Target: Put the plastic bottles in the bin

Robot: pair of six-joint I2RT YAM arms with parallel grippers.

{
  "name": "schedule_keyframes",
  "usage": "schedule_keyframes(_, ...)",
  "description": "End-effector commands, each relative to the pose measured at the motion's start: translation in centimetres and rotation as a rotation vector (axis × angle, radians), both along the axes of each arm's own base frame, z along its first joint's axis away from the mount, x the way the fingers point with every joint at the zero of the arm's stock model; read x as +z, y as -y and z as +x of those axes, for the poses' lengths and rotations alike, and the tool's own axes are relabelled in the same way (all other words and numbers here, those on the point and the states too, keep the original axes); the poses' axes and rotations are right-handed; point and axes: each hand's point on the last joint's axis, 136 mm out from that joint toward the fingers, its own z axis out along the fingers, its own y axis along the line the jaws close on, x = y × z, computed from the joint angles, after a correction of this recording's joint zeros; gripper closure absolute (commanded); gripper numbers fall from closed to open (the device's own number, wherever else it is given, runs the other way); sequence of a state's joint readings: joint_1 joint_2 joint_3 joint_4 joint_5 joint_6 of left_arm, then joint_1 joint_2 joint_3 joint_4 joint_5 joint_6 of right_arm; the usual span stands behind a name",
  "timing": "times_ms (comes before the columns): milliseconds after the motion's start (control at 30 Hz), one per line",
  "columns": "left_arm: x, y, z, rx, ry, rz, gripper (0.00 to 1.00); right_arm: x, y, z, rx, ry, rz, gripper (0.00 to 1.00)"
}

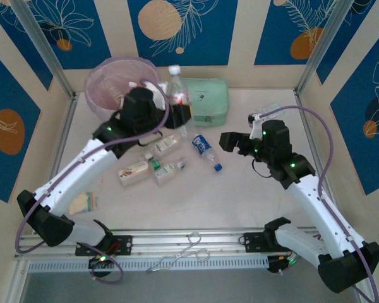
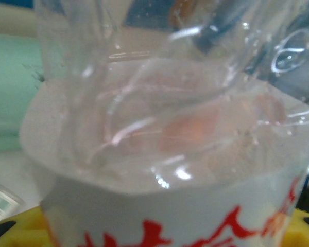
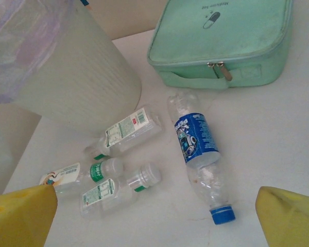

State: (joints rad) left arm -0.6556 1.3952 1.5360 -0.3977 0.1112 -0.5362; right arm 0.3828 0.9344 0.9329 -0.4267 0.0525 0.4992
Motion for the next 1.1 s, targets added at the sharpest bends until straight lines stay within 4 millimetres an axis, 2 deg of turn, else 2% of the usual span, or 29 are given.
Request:
schedule_keyframes(0,2.9,-3.6,1.0,0.029,0.081,0.130,0.51,-0.5,0.0,0.7,-0.036,0.019,0.035,0.01)
schedule_keyframes(100,5.9,-6.8,3.2,0.117,0.150,0.205,0.52,-1.8,1.1,0.6,-0.052,-0.017,-0.010,0.01)
schedule_keyframes(133,6.3,-7.8,4.0,0.140,0.150,0.236,0.52,-2.2,1.6,0.7,-0.063,-0.026,-0.022,0.01)
schedule_keyframes(233,6.6,-11.0,6.5,0.203,0.134,0.327,0.54,-2.7,2.5,0.7,-0.076,-0.038,-0.030,0.01)
schedule_keyframes(400,5.1,-16.7,11.2,0.328,0.147,0.497,0.60,-2.5,2.2,0.9,-0.029,-0.026,0.021,0.01)
schedule_keyframes(500,2.5,-20.0,13.6,0.374,0.080,0.568,0.62,-2.5,2.3,1.0,-0.029,-0.024,0.024,0.01)
schedule_keyframes(667,-2.2,-22.5,14.7,0.339,-0.047,0.712,0.62,-3.0,3.2,1.0,-0.056,-0.030,-0.007,0.01)
schedule_keyframes(900,-9.2,-23.8,15.1,0.237,-0.221,0.896,0.64,-3.1,3.2,1.2,-0.055,-0.031,0.005,0.01)
schedule_keyframes(1067,-13.5,-23.4,15.8,0.161,-0.314,0.901,0.64,-2.4,3.1,1.1,-0.060,-0.004,0.034,0.01)
